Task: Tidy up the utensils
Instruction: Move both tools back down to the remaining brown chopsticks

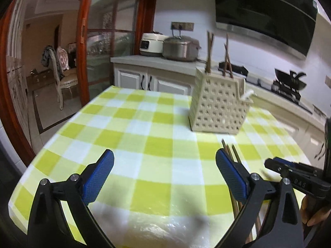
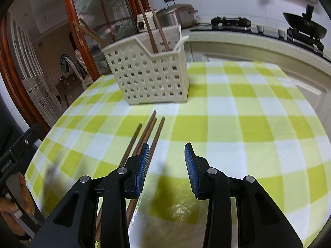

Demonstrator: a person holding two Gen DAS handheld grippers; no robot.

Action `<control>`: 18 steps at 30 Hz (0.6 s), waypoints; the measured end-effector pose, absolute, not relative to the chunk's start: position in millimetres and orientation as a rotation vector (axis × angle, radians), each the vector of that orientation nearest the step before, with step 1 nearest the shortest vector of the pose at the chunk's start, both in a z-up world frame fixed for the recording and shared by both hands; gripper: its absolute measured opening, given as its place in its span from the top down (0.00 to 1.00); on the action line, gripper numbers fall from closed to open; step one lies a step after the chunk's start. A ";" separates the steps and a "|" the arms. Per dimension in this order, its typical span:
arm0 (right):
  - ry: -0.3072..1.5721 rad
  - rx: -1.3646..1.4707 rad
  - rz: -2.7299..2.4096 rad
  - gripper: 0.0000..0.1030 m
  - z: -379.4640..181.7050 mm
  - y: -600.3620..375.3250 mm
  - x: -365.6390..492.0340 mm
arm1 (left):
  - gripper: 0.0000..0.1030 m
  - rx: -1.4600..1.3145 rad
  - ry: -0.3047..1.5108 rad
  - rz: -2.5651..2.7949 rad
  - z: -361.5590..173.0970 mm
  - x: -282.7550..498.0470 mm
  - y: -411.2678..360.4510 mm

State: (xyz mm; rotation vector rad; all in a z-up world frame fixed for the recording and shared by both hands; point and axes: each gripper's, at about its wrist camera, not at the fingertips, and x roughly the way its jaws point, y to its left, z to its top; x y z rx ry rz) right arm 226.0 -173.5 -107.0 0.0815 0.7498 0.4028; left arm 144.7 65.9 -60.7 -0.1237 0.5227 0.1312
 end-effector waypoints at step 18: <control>0.829 0.015 0.343 0.67 -122.3 -141.6 242.9 | 0.07 -0.076 0.616 0.067 -94.0 165.6 57.9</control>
